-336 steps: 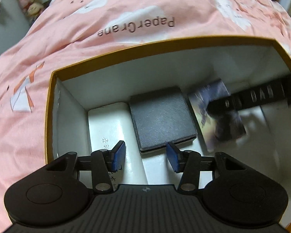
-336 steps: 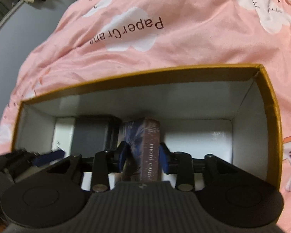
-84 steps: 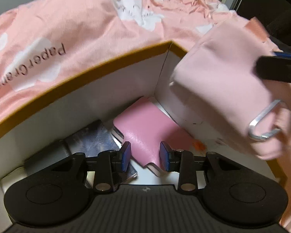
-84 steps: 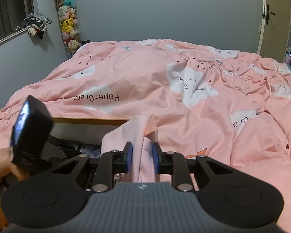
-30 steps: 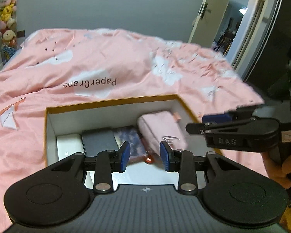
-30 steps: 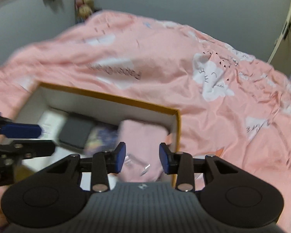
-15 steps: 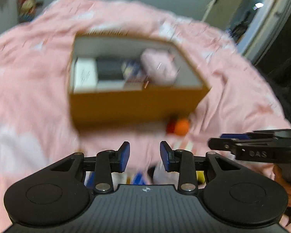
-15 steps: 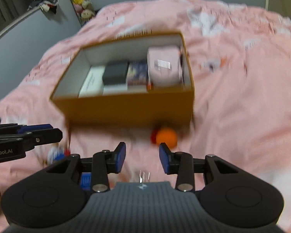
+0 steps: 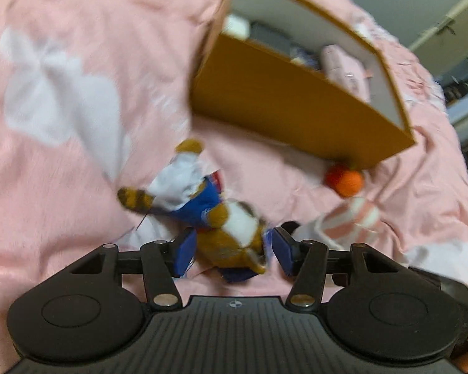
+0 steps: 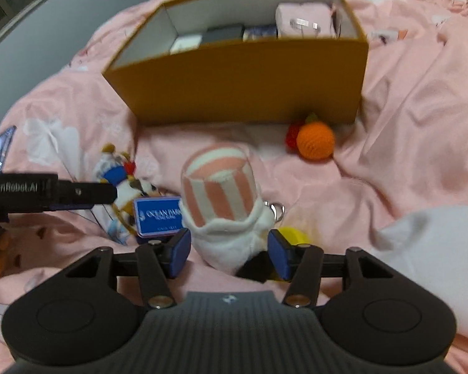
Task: Organize objects
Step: 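Withdraw both grippers toward the striped cup and plush toys, then close left gripper on sailor duck plush while right gripper grips striped-cup plush, then carry duck plush and striped-cup plush over the box with both grippers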
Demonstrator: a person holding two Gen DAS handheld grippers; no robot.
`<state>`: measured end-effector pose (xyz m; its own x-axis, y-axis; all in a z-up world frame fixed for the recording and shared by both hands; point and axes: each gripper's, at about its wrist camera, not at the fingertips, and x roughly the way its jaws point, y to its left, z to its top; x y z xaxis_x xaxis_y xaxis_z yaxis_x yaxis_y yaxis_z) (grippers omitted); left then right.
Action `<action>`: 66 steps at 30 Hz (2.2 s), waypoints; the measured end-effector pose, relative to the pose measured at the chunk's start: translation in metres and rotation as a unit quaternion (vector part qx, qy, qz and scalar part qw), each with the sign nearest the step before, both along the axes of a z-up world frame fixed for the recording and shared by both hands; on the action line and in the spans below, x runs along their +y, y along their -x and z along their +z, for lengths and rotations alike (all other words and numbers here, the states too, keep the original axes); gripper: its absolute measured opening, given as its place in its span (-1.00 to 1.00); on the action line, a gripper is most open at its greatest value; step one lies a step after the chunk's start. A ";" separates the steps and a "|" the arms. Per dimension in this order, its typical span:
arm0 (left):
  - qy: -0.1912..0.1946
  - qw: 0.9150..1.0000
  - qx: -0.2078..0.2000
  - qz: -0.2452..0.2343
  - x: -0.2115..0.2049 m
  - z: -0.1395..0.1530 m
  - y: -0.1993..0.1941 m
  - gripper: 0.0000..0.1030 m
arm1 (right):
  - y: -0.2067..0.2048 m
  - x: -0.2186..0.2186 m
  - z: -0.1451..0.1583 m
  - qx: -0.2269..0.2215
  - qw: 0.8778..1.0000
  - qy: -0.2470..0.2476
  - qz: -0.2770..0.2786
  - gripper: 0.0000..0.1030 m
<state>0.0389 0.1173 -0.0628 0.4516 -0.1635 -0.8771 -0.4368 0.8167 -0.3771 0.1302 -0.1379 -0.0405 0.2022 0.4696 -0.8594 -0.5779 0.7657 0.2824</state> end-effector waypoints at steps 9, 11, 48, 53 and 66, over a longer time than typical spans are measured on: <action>0.005 0.999 0.022 0.024 0.001 -0.022 -0.019 0.27 | -0.001 0.017 -0.001 -0.047 0.999 0.004 0.023 0.04; 0.007 0.999 0.026 0.029 0.002 -0.025 -0.022 0.33 | -0.005 0.025 0.000 -0.059 0.998 0.006 0.031 0.04; -0.029 0.995 -0.086 -0.038 -0.007 0.017 -0.017 0.17 | -0.030 0.019 0.015 -0.059 0.994 -0.090 0.001 0.13; -0.036 0.990 -0.115 -0.075 -0.013 0.039 -0.015 0.17 | -0.026 0.009 0.037 -0.082 0.991 -0.104 -0.004 0.13; -0.073 0.973 -0.187 -0.113 -0.023 0.103 -0.034 0.17 | -0.050 -0.006 0.114 -0.127 0.977 -0.172 -0.024 0.12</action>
<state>0.0729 0.0943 0.0404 0.7102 -0.1827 -0.6799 -0.0937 0.9326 -0.3484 0.1805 -0.1442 0.0733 0.4172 0.7063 -0.5718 -0.6288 0.6787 0.3795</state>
